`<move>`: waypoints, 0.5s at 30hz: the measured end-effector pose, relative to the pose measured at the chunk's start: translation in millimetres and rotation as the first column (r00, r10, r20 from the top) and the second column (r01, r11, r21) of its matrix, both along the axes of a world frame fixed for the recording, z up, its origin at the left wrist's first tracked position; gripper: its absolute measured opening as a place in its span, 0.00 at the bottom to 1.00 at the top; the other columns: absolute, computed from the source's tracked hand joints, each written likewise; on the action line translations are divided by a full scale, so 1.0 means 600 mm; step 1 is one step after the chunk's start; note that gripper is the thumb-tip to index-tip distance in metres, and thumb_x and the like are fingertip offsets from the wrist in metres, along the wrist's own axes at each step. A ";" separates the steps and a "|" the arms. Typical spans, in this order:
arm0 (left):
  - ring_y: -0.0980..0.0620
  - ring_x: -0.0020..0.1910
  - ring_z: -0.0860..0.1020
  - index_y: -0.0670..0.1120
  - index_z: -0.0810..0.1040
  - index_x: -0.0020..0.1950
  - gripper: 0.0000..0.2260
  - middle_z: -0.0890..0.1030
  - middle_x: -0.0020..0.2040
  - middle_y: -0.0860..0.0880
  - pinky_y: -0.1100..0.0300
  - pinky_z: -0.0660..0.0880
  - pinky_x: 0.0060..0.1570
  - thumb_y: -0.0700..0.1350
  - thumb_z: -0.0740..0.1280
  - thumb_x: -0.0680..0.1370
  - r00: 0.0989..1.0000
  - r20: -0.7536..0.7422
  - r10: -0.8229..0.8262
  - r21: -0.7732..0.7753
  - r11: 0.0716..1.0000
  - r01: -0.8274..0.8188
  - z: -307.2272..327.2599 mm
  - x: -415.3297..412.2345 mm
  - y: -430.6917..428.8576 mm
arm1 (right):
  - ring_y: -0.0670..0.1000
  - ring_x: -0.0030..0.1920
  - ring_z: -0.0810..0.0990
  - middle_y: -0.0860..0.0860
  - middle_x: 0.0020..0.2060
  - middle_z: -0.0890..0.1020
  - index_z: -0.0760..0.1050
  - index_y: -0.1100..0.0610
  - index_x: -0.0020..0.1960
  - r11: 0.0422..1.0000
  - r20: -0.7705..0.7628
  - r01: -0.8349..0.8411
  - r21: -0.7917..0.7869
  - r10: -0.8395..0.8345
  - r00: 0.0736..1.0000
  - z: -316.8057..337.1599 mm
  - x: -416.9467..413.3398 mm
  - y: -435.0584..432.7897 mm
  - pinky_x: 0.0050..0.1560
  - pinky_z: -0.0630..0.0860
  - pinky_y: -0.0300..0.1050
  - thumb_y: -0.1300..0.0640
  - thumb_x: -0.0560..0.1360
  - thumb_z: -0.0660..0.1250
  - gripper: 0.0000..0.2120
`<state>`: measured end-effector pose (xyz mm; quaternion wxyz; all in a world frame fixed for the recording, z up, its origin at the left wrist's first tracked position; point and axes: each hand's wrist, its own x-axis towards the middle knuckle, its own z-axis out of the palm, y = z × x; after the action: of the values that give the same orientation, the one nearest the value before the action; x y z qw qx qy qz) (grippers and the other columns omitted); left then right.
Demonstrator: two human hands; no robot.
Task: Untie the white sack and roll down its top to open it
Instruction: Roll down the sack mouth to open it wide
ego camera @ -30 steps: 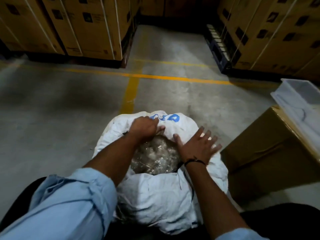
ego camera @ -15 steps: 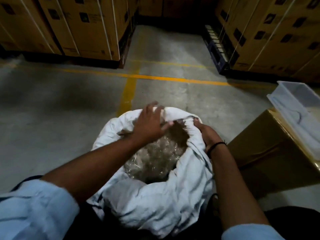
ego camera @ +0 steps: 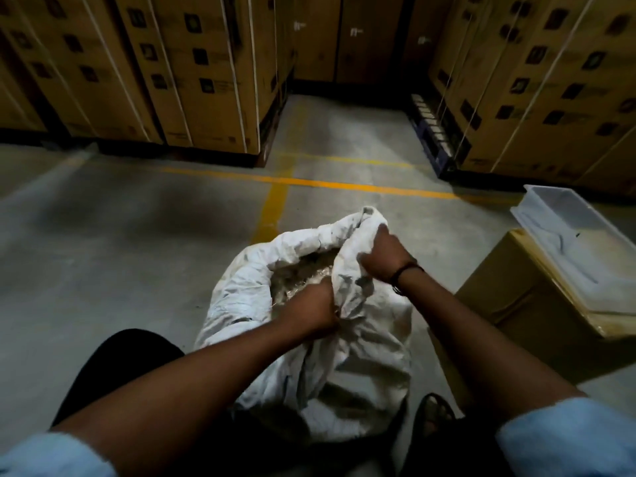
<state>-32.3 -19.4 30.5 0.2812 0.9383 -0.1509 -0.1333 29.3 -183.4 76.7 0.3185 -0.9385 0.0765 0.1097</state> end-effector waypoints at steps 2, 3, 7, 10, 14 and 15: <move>0.40 0.66 0.76 0.49 0.67 0.74 0.27 0.75 0.69 0.43 0.50 0.72 0.62 0.48 0.68 0.76 0.993 0.111 -0.044 0.160 0.987 0.026 0.023 0.009 0.005 | 0.65 0.74 0.58 0.60 0.78 0.45 0.39 0.55 0.79 0.842 0.253 -0.171 -0.511 0.337 0.907 -0.015 -0.040 -0.028 0.69 0.65 0.61 0.49 0.73 0.67 0.46; 0.39 0.63 0.77 0.48 0.69 0.71 0.23 0.77 0.66 0.42 0.49 0.74 0.59 0.47 0.67 0.77 0.979 0.188 -0.083 0.245 0.969 0.035 0.037 0.012 0.005 | 0.63 0.77 0.51 0.58 0.79 0.43 0.38 0.53 0.79 0.721 0.323 -0.228 -0.654 0.540 0.777 -0.018 -0.061 -0.035 0.72 0.60 0.64 0.48 0.72 0.66 0.47; 0.40 0.58 0.81 0.45 0.71 0.70 0.20 0.79 0.63 0.42 0.47 0.78 0.55 0.44 0.66 0.78 0.929 0.341 -0.143 0.343 0.939 0.019 0.058 0.011 -0.004 | 0.54 0.77 0.56 0.54 0.78 0.56 0.39 0.55 0.79 0.476 0.110 -0.484 -0.734 0.787 0.607 -0.037 -0.080 -0.032 0.74 0.56 0.61 0.34 0.59 0.74 0.64; 0.40 0.55 0.81 0.47 0.66 0.70 0.23 0.80 0.59 0.43 0.46 0.79 0.53 0.50 0.65 0.76 0.943 0.330 -0.039 0.272 0.961 -0.056 0.053 0.010 0.001 | 0.57 0.43 0.83 0.56 0.48 0.83 0.66 0.61 0.73 0.567 0.301 -0.373 -0.734 0.765 0.569 -0.044 -0.066 -0.015 0.36 0.77 0.50 0.45 0.62 0.75 0.44; 0.45 0.62 0.79 0.55 0.57 0.71 0.49 0.78 0.65 0.49 0.46 0.76 0.59 0.73 0.72 0.58 0.993 0.099 0.058 -0.009 0.998 -0.057 0.035 0.023 0.029 | 0.60 0.39 0.83 0.59 0.43 0.83 0.75 0.61 0.61 0.698 0.571 -0.050 -0.714 0.623 0.535 -0.051 -0.032 -0.039 0.29 0.78 0.51 0.54 0.74 0.63 0.19; 0.45 0.64 0.77 0.55 0.53 0.74 0.56 0.76 0.68 0.48 0.45 0.75 0.61 0.74 0.73 0.54 0.997 0.078 0.028 0.005 1.000 -0.029 0.026 0.021 0.030 | 0.62 0.48 0.83 0.62 0.49 0.82 0.75 0.63 0.62 0.702 0.615 0.032 -0.711 0.599 0.513 -0.051 -0.022 -0.048 0.39 0.81 0.56 0.55 0.76 0.61 0.18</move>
<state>-19.5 -1.2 46.1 0.2743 0.9456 -0.1478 -0.0931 16.0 -212.1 45.8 -0.0513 -0.9234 -0.2145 -0.3143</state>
